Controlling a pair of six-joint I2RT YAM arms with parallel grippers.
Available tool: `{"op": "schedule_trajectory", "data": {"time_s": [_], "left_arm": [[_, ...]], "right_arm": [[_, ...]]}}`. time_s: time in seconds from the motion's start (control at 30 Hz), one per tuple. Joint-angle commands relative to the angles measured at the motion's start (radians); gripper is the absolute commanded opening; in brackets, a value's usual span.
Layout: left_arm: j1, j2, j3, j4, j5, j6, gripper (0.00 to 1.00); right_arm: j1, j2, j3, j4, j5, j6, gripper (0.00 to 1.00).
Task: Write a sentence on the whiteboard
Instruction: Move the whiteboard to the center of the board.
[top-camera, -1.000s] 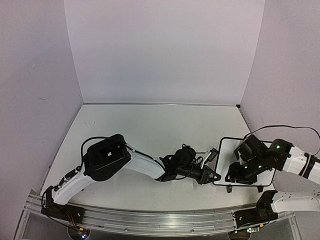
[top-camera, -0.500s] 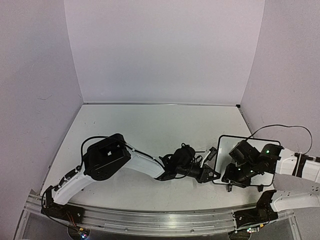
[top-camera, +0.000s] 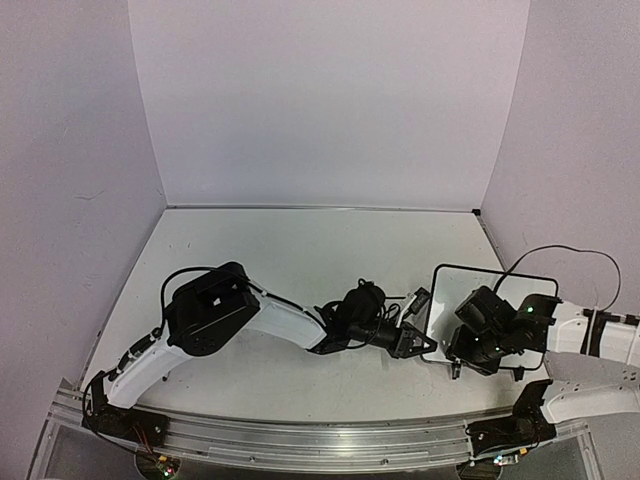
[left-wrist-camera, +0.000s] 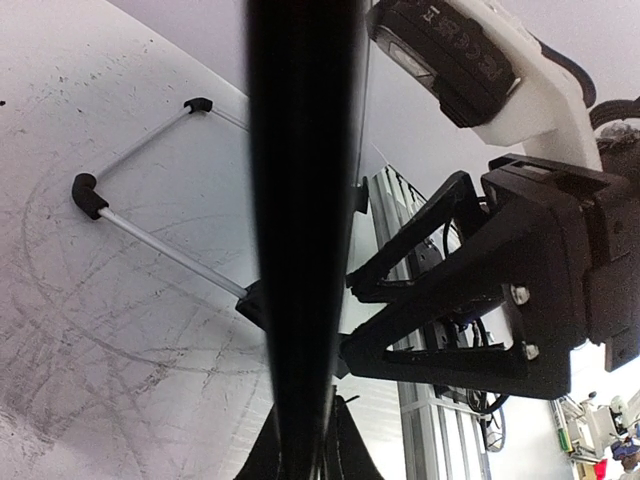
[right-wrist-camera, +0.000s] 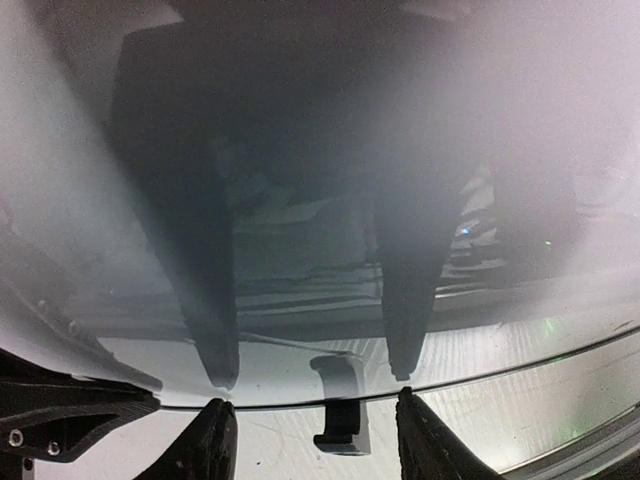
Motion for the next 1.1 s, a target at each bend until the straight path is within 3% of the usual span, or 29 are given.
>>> {"op": "schedule_trajectory", "data": {"time_s": [0.0,0.1,0.33,0.57,0.83,1.07], "left_arm": [[0.080,0.021,0.017,-0.111,-0.101,-0.029,0.00],[0.085,0.021,0.021,-0.114,-0.098,-0.030,0.00],[0.094,0.027,0.040,-0.119,-0.086,-0.044,0.00],[0.095,0.015,0.038,-0.131,-0.082,-0.037,0.00],[0.099,-0.032,-0.030,-0.138,-0.092,-0.011,0.00],[0.118,-0.146,-0.175,-0.138,-0.132,0.022,0.00]], "right_arm": [[-0.009,0.021,-0.042,0.023,0.040,0.051,0.54],[-0.009,0.008,-0.078,0.077,0.037,0.033,0.52],[0.001,0.052,-0.072,0.189,-0.003,-0.061,0.37],[0.054,0.106,-0.060,0.166,0.019,-0.049,0.32],[0.087,0.124,-0.030,0.235,0.144,-0.103,0.01],[0.180,0.177,-0.014,0.440,0.218,-0.223,0.00]]}}
